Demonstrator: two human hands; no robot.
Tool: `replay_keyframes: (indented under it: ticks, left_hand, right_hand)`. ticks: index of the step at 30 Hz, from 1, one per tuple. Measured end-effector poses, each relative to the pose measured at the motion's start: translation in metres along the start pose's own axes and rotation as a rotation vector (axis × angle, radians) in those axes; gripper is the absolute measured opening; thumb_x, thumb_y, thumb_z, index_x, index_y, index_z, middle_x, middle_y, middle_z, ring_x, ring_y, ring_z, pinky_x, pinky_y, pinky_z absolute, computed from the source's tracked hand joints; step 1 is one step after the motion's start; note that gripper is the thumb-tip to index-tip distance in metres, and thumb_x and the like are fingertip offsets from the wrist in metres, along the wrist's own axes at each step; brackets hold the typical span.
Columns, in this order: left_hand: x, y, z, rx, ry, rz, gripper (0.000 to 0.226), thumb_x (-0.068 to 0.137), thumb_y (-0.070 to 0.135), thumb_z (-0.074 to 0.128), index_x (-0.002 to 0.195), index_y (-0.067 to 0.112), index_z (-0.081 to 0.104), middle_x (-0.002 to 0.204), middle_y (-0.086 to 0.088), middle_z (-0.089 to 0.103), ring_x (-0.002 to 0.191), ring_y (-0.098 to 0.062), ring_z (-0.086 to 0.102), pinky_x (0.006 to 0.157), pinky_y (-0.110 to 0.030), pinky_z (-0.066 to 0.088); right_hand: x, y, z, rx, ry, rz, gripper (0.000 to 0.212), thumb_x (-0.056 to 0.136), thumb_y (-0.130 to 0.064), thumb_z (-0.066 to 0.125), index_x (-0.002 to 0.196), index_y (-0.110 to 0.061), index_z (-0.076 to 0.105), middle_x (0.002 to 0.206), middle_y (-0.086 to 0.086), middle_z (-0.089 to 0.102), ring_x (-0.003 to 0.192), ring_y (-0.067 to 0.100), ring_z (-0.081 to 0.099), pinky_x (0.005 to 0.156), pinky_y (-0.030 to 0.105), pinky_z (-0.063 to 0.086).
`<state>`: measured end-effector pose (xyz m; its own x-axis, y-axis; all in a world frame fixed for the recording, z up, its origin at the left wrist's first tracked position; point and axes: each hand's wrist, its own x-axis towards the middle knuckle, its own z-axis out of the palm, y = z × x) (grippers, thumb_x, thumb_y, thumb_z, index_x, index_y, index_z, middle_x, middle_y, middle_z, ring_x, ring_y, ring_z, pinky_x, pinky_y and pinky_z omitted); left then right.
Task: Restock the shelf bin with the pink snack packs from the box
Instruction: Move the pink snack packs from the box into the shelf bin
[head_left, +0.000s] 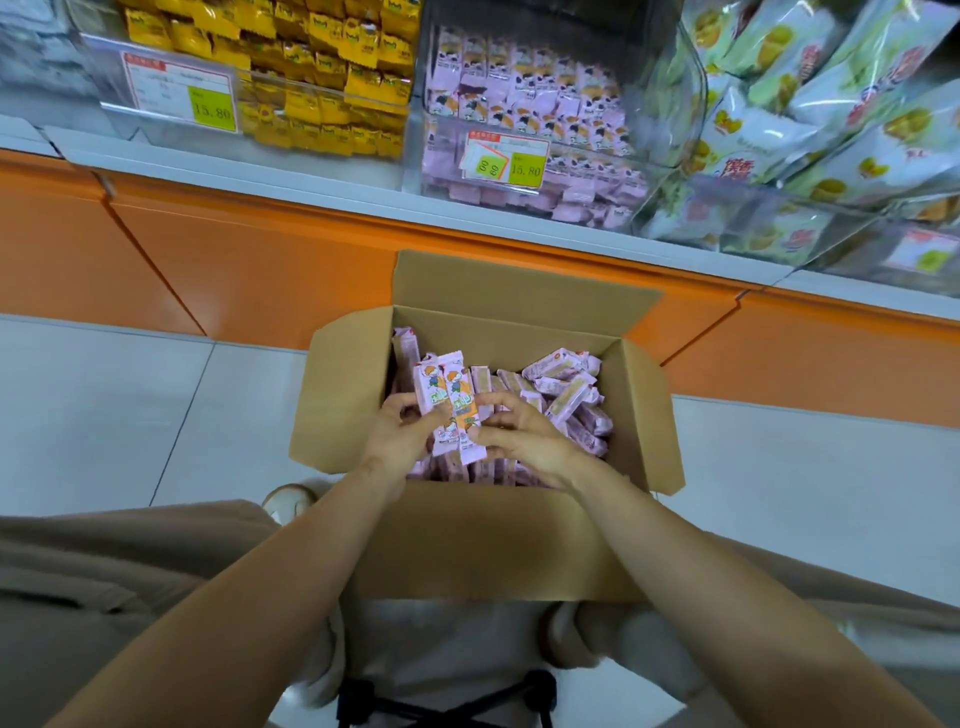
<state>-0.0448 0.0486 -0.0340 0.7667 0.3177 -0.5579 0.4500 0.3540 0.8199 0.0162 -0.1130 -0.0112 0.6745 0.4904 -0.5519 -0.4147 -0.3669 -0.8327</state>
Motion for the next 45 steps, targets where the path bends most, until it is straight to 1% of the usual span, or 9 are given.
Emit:
replay_keyframes:
  ticks: [4, 10, 14, 18, 22, 26, 33, 38, 45]
  left_hand:
    - [0.004, -0.009, 0.014, 0.059, -0.076, -0.03, 0.025, 0.082, 0.016, 0.076, 0.101, 0.012, 0.061, 0.091, 0.0, 0.071, 0.078, -0.015, 0.069, 0.062, -0.025, 0.057]
    - [0.024, -0.015, 0.027, 0.011, -0.2, -0.178, 0.02, 0.084, 0.007, 0.071, 0.103, 0.011, 0.07, 0.107, -0.013, 0.072, 0.103, -0.032, 0.068, 0.095, -0.047, 0.052]
    - [0.039, -0.019, 0.03, 0.046, -0.265, -0.237, 0.031, 0.081, 0.012, 0.075, 0.111, 0.005, 0.069, 0.107, -0.011, 0.073, 0.103, -0.03, 0.068, 0.097, -0.045, 0.051]
    - [0.052, -0.019, 0.036, 0.073, -0.207, -0.184, 0.028, 0.082, 0.009, 0.073, 0.109, 0.003, 0.07, 0.104, -0.011, 0.073, 0.087, -0.018, 0.072, 0.073, -0.026, 0.059]
    - [0.062, -0.021, 0.034, 0.134, -0.1, -0.154, 0.027, 0.079, 0.01, 0.077, 0.104, 0.004, 0.071, 0.102, -0.008, 0.073, 0.087, -0.019, 0.072, 0.077, -0.033, 0.06]
    - [0.062, -0.025, 0.029, 0.175, -0.093, -0.123, 0.02, 0.08, 0.006, 0.074, 0.1, 0.005, 0.069, 0.093, -0.006, 0.071, 0.063, -0.001, 0.068, 0.054, -0.016, 0.053]
    - [0.065, -0.028, 0.024, 0.189, -0.09, -0.137, 0.028, 0.078, 0.008, 0.077, 0.105, 0.003, 0.07, 0.103, -0.011, 0.073, 0.086, -0.018, 0.07, 0.073, -0.031, 0.058]
    - [0.054, -0.02, 0.031, 0.156, -0.126, -0.121, 0.031, 0.074, 0.013, 0.081, 0.104, 0.007, 0.073, 0.101, -0.006, 0.075, 0.097, -0.023, 0.07, 0.092, -0.044, 0.054]
    - [0.019, -0.001, 0.036, 0.038, -0.188, -0.088, 0.03, 0.073, 0.015, 0.082, 0.101, 0.009, 0.074, 0.103, -0.008, 0.074, 0.102, -0.028, 0.069, 0.096, -0.054, 0.05]
  right_hand:
    - [-0.001, 0.013, -0.014, -0.028, 0.013, 0.018, 0.041, 0.087, -0.006, 0.068, 0.123, -0.015, 0.05, 0.1, 0.009, 0.059, 0.089, 0.016, 0.061, 0.082, 0.029, 0.055]
    - [0.012, 0.025, -0.038, -0.106, -0.039, 0.003, 0.039, 0.083, -0.009, 0.073, 0.115, -0.016, 0.051, 0.095, 0.006, 0.058, 0.084, 0.015, 0.061, 0.072, 0.026, 0.055]
    - [0.029, 0.037, -0.048, -0.136, -0.016, 0.02, 0.048, 0.076, -0.021, 0.08, 0.117, -0.027, 0.055, 0.101, 0.004, 0.065, 0.101, 0.017, 0.062, 0.097, 0.042, 0.051]
    - [0.041, 0.041, -0.056, -0.096, 0.018, 0.003, 0.037, 0.083, -0.022, 0.074, 0.116, -0.024, 0.059, 0.102, 0.002, 0.063, 0.097, 0.013, 0.062, 0.088, 0.031, 0.052]
    - [0.07, 0.053, -0.075, -0.399, 0.543, -0.027, 0.036, 0.086, -0.025, 0.069, 0.115, -0.009, 0.056, 0.101, 0.009, 0.059, 0.088, 0.022, 0.059, 0.08, 0.036, 0.049]
    - [0.084, 0.064, -0.071, -0.59, 0.448, 0.192, 0.049, 0.083, -0.027, 0.073, 0.12, -0.008, 0.046, 0.096, 0.006, 0.055, 0.086, 0.022, 0.055, 0.068, 0.028, 0.039]
    - [0.08, 0.059, -0.077, -0.276, 0.558, 0.144, 0.025, 0.083, -0.005, 0.067, 0.097, -0.013, 0.049, 0.081, 0.001, 0.058, 0.082, 0.019, 0.057, 0.079, 0.034, 0.05]
    - [0.046, 0.023, -0.071, 0.31, 0.301, 0.001, 0.018, 0.093, 0.002, 0.054, 0.097, -0.013, 0.063, 0.087, -0.003, 0.07, 0.081, 0.009, 0.066, 0.075, 0.022, 0.054]
    - [0.026, 0.007, -0.032, 0.26, 0.421, -0.117, 0.012, 0.097, -0.005, 0.051, 0.098, -0.011, 0.062, 0.116, 0.014, 0.064, 0.108, 0.025, 0.059, 0.103, 0.041, 0.045]
